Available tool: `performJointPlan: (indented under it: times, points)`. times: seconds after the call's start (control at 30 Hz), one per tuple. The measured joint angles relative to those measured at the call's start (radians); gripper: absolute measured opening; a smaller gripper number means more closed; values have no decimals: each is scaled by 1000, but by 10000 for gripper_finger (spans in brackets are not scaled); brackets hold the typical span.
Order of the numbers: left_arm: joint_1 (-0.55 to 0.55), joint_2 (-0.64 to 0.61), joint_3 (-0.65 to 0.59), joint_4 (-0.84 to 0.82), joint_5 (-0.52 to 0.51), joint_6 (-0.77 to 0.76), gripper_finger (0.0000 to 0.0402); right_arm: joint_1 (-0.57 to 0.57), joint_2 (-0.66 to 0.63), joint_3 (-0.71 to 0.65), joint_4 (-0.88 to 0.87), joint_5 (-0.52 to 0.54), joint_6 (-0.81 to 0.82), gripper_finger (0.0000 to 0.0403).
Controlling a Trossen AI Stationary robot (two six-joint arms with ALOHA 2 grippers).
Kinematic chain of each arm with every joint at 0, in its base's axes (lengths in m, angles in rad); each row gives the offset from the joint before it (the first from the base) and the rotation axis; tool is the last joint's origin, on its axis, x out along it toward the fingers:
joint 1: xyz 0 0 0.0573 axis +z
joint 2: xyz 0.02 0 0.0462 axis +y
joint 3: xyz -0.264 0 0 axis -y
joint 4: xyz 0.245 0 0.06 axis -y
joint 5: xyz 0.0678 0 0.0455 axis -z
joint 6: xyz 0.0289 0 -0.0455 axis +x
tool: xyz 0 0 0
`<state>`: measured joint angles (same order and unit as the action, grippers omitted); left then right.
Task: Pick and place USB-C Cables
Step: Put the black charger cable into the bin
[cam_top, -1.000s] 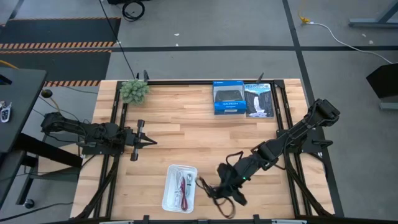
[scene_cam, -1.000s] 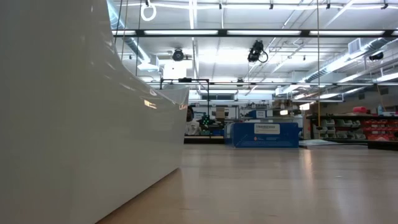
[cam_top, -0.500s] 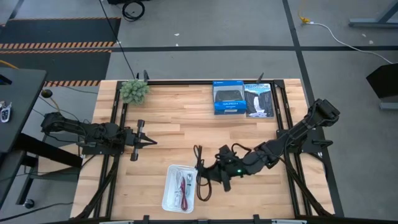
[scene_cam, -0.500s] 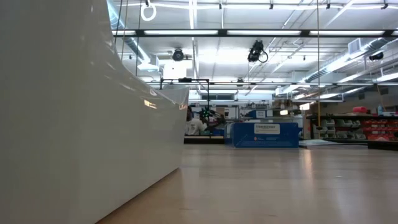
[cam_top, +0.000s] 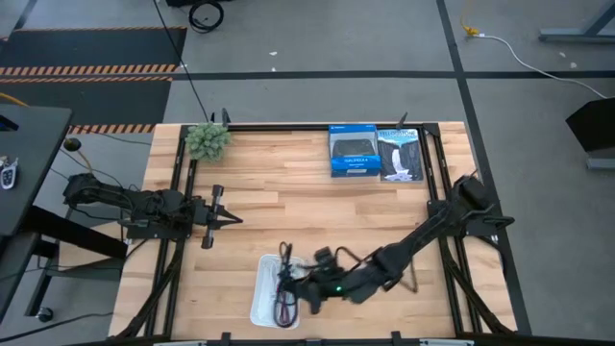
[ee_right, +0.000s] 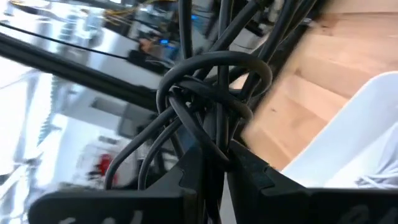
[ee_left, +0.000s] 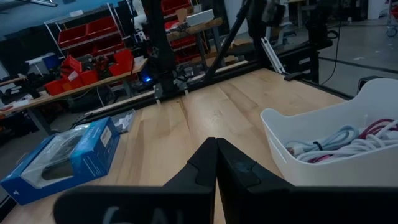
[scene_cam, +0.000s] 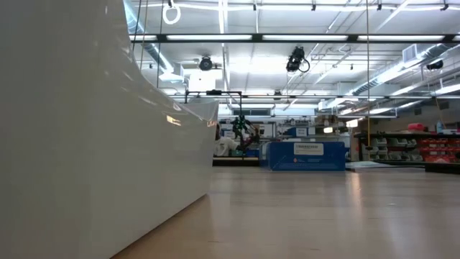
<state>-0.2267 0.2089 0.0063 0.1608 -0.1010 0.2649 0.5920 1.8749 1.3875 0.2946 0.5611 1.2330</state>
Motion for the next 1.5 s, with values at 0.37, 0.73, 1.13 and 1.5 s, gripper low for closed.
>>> performJointPlan:
  times: [0.37,0.73,1.13,1.5]
  points:
    - [0,0,0,0,0,0,11,-52,330,561,-693,-75,147,54]
    - [0,0,0,0,0,0,11,-73,570,900,-1061,-213,162,54]
    - [0,0,0,-1,0,0,11,-120,542,907,-1124,-221,63,54]
    - [0,0,0,-1,0,0,11,-124,545,884,-1163,-263,-130,54]
